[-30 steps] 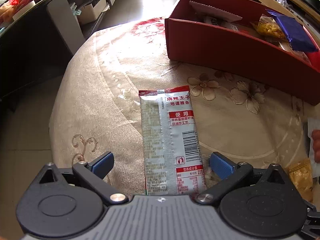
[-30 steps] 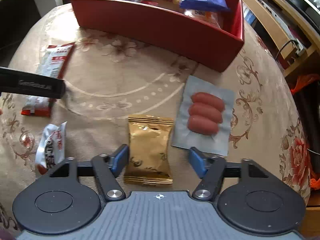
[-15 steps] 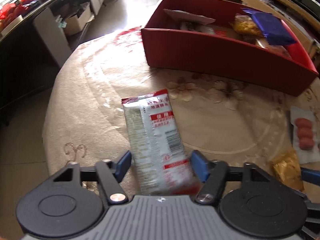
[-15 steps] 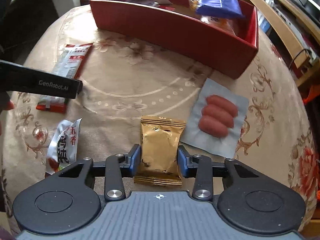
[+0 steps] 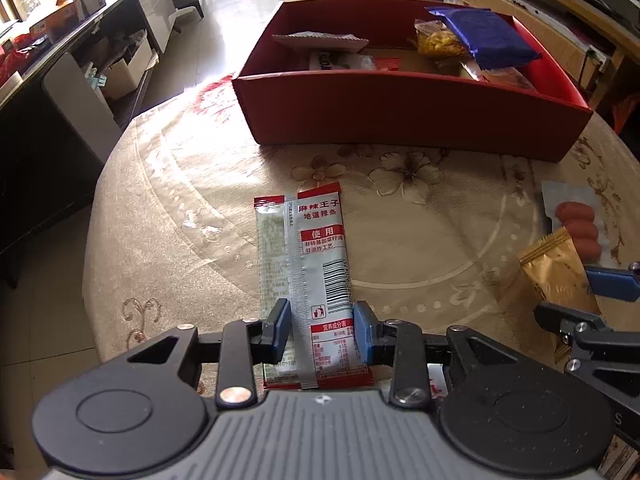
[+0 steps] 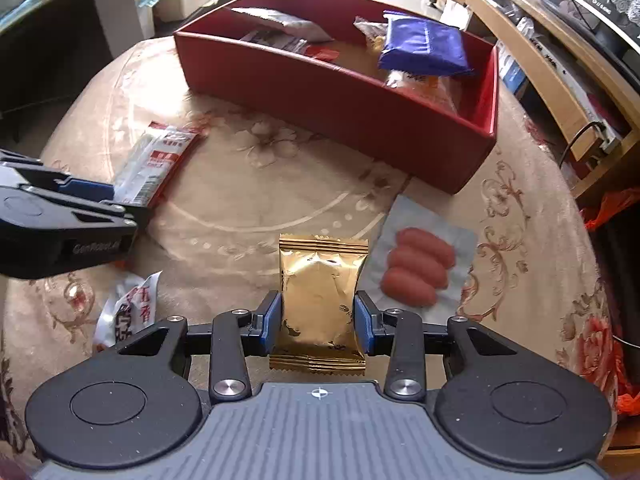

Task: Organize snacks
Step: 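Lift and carry the spicy strip packet and gold sachet over the red box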

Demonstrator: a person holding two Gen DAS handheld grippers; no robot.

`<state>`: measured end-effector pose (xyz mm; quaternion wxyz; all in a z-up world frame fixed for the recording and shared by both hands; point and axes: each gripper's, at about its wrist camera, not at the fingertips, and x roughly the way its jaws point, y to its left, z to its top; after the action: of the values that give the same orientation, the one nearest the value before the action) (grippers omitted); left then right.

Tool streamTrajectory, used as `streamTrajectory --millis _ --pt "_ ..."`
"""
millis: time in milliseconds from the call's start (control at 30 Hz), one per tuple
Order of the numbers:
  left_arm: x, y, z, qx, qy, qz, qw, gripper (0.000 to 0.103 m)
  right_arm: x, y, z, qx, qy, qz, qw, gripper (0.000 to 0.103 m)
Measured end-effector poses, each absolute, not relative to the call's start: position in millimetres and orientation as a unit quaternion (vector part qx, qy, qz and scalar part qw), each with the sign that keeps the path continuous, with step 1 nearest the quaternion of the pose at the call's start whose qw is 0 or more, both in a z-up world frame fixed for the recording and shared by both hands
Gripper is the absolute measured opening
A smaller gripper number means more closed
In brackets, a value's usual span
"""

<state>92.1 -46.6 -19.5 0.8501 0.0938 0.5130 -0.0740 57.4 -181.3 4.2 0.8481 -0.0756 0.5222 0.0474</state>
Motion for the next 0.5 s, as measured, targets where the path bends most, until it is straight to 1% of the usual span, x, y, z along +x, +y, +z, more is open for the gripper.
streamTrajectory --millis 133,233,333,433,467,500 --pt "99.5 -36.8 -18.9 0.066 0.525 -0.078 0.845 0.033 58.0 -183.3 3.3 -0.071 0.526 0.050 0.846 0.046" --pt "109.1 -24.7 -17.2 0.024 0.539 -0.076 0.838 0.038 60.0 -183.5 3.4 -0.062 0.529 0.052 0.845 0.046" --pt "111.7 -21.5 -18.8 0.014 0.542 -0.066 0.838 0.044 60.2 -181.0 5.4 -0.057 0.528 0.061 0.845 0.047" --pt "111.6 -28.9 -27.0 0.042 0.547 -0.062 0.834 0.057 59.4 -180.2 5.5 -0.057 0.529 0.064 0.844 0.047" --pt "113.0 -29.6 -31.4 0.040 0.551 -0.057 0.832 0.063 59.2 -180.1 5.4 -0.057 0.529 0.064 0.844 0.047" --pt "114.6 -27.9 -31.9 0.030 0.549 -0.053 0.834 0.063 59.2 -180.0 5.5 -0.057 0.529 0.064 0.844 0.047"
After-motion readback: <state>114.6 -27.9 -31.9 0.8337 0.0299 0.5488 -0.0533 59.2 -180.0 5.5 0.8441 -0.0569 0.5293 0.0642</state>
